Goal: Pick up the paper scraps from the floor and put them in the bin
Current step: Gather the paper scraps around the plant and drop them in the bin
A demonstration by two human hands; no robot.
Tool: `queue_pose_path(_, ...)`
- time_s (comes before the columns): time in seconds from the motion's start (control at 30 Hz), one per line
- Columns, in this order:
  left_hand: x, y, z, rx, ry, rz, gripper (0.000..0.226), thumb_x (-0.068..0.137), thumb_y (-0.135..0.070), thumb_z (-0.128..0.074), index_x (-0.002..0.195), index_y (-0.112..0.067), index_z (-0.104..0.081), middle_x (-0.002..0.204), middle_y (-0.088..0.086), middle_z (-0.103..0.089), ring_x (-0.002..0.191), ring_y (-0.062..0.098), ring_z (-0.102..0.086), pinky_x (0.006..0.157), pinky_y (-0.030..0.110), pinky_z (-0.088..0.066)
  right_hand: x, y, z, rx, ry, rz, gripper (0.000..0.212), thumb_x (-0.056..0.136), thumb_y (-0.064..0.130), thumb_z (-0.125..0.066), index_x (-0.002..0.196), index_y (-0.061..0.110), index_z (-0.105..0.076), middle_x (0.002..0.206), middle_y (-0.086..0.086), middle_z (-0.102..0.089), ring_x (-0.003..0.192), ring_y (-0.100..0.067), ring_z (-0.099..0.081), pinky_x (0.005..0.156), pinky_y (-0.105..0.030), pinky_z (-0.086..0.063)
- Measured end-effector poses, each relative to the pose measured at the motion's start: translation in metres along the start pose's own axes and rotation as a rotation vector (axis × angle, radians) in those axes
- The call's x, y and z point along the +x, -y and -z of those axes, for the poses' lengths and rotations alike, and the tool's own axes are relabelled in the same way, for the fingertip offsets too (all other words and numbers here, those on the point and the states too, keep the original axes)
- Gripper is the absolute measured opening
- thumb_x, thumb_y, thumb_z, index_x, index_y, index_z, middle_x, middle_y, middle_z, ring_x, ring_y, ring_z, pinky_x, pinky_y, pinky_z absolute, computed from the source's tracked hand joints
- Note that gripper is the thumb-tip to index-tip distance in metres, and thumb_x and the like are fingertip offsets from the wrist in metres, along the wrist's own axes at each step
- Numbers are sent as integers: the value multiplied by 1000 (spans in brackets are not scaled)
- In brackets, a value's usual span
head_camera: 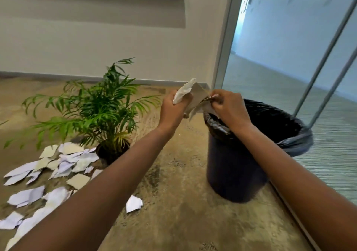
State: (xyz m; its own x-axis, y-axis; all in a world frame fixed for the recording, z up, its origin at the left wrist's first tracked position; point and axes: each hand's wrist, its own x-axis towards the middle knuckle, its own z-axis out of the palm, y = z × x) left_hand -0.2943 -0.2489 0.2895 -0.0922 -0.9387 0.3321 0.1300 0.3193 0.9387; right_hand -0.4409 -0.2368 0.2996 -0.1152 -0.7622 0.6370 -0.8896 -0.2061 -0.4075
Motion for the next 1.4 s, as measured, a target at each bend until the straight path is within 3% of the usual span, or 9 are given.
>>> queue_pose_path(0.17, 4, -9, -66, -213, 46, 194, 9, 94, -12, -52, 90, -20, -51, 80, -2, -55, 70, 9, -53, 55, 23, -48, 4, -35, 42, -112, -88, -85, 20, 84, 6, -57, 97, 10, -72, 91, -19, -74, 88, -34, -67, 75, -34, -48)
queue_pose_path(0.4, 8, 3, -133, -151, 46, 451, 32, 93, -11, -47, 125, -9, -48, 103, 14, -53, 90, 27, -53, 56, 30, -44, -7, -84, 70, -217, 19, -272, 29, 79, -2, -54, 100, 8, -71, 97, -23, -71, 89, -36, -65, 71, -31, -45)
queue_pose_path(0.5, 8, 15, -144, 20, 116, 535, 43, 91, -13, -53, 131, -8, -40, 128, 16, -51, 109, 31, -54, 81, 41, -52, -13, -100, 67, -237, 146, -355, 32, 79, -2, -52, 104, 9, -68, 101, -22, -69, 86, -35, -65, 68, -34, -48)
queue_pose_path(0.63, 6, 21, -145, 194, 224, 561, 80, 83, -18, -67, 146, -10, -18, 147, 16, -29, 132, 33, -36, 106, 45, -39, -16, -111, 64, -314, 430, -493, 56, 80, 5, -65, 132, 20, -49, 130, -16, -54, 117, -30, -53, 92, -35, -46)
queue_pose_path(0.77, 6, 18, -139, 148, 274, 472, 82, 84, -17, -66, 148, -13, -15, 148, 14, -32, 133, 31, -37, 104, 39, -37, -11, -103, 64, -305, 482, -508, 68, 79, 2, -66, 139, 22, -39, 138, -15, -46, 120, -30, -51, 88, -32, -46)
queue_pose_path(0.93, -2, 19, -109, 201, 212, 127, 45, 91, -9, -54, 134, -11, -43, 121, 10, -53, 93, 15, -55, 74, 25, -52, -10, -64, 53, -161, 140, -262, 40, 84, -3, -52, 121, 10, -60, 123, -16, -60, 111, -27, -58, 86, -27, -43)
queue_pose_path(1.1, -12, 38, -44, 671, 237, -201, 41, 91, -10, -53, 131, -12, -46, 135, 9, -47, 123, 19, -47, 98, 22, -37, -21, -12, 15, -10, 22, -2, 25, 87, 1, -48, 100, 8, -68, 105, -11, -65, 95, -18, -58, 78, -18, -37)
queue_pose_path(1.27, -30, 77, 66, 1159, 373, -81, 51, 92, -18, -52, 140, -14, -35, 140, 10, -40, 126, 26, -44, 102, 36, -39, -56, 31, -61, 50, 326, 133, 24, 87, 4, -49, 103, 11, -66, 107, -10, -64, 99, -22, -58, 86, -32, -46)
queue_pose_path(1.4, -64, 116, 144, 1321, 340, 366, 69, 92, -29, -54, 148, -12, -17, 149, 16, -26, 136, 33, -32, 109, 41, -35, -92, 62, -127, -51, 751, 121, 32, 88, 12, -51, 118, 14, -58, 118, -15, -60, 107, -28, -57, 85, -32, -46)
